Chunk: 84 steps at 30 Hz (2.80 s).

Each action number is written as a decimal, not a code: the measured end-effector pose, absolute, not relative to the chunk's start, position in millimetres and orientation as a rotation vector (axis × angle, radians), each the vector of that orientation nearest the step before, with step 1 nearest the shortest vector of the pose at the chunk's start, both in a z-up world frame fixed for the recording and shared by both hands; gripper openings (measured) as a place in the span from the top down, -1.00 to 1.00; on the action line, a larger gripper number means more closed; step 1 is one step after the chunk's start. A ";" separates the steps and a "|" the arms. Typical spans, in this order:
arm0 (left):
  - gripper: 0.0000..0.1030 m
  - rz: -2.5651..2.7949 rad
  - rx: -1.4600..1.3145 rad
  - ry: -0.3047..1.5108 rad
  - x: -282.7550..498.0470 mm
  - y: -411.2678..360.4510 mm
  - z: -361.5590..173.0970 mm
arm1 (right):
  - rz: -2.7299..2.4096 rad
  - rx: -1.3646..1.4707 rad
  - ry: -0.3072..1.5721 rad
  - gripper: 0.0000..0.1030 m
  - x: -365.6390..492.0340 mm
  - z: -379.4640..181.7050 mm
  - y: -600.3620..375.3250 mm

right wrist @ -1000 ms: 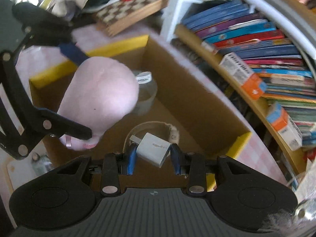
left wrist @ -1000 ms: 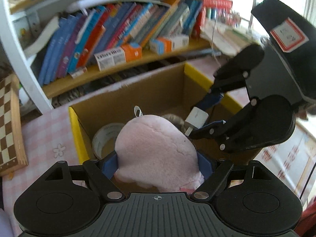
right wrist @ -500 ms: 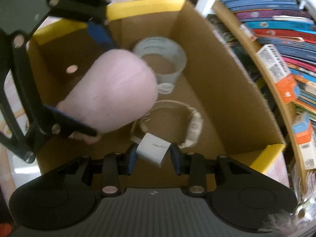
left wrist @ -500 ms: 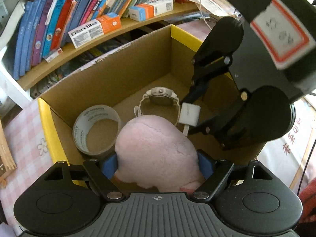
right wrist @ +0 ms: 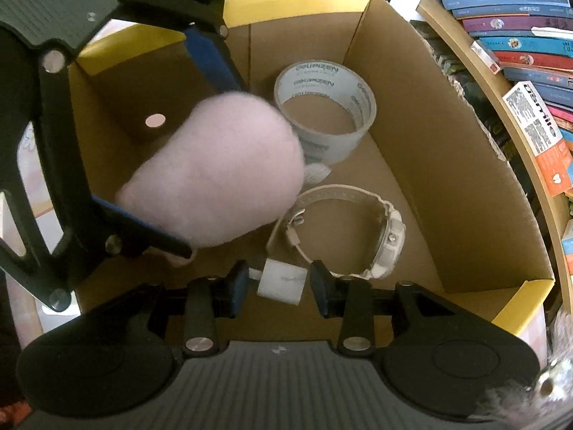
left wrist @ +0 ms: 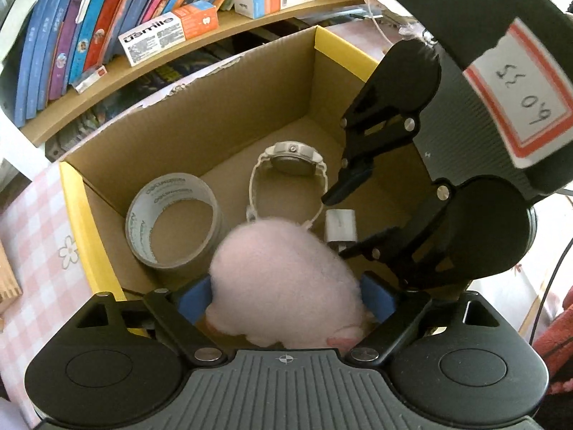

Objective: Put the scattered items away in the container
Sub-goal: 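Open the left tool to release the pig while the right tool releases the charger, then withdraw both open tools up out of the box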

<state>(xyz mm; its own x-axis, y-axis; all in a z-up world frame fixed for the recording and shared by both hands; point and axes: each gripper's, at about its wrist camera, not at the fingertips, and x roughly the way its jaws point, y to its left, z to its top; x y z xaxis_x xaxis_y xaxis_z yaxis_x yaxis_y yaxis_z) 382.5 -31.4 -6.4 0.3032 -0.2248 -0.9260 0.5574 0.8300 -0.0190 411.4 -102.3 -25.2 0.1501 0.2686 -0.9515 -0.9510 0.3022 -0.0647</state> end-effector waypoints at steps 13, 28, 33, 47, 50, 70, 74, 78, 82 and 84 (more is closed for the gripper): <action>-0.78 -0.538 0.351 1.083 365.9 -34.4 10.9 | 1.011 -0.824 0.993 0.17 406.3 -11.5 -105.5; -0.78 -0.549 0.364 0.972 337.6 -31.8 41.1 | 0.939 -0.767 0.907 0.05 389.1 21.7 -114.0; -0.78 -0.556 0.361 0.946 328.7 -29.2 47.5 | 0.923 -0.748 0.879 -0.02 378.9 35.0 -119.5; -0.78 -0.577 0.343 0.881 302.4 -24.3 60.9 | 0.882 -0.685 0.838 -0.14 353.0 57.1 -131.2; -0.78 -0.580 0.335 0.868 296.3 -22.2 62.6 | 0.871 -0.674 0.829 -0.18 346.5 60.3 -133.2; -0.78 -0.469 0.255 0.720 214.2 10.0 71.2 | 0.746 -0.460 0.654 -0.32 278.3 85.5 -147.4; -0.78 -0.438 0.249 0.705 195.4 18.6 70.7 | 0.687 -0.385 0.637 -0.34 264.3 86.9 -154.5; -0.78 -0.419 0.232 0.695 184.0 23.5 70.5 | 0.621 -0.330 0.628 -0.37 249.3 86.8 -164.3; -0.78 -0.401 0.187 0.672 171.4 25.7 69.3 | 0.550 -0.289 0.617 -0.40 234.2 86.0 -177.1; -0.78 -0.386 0.162 0.664 164.7 26.3 67.0 | 0.511 -0.273 0.607 -0.41 224.4 84.6 -183.0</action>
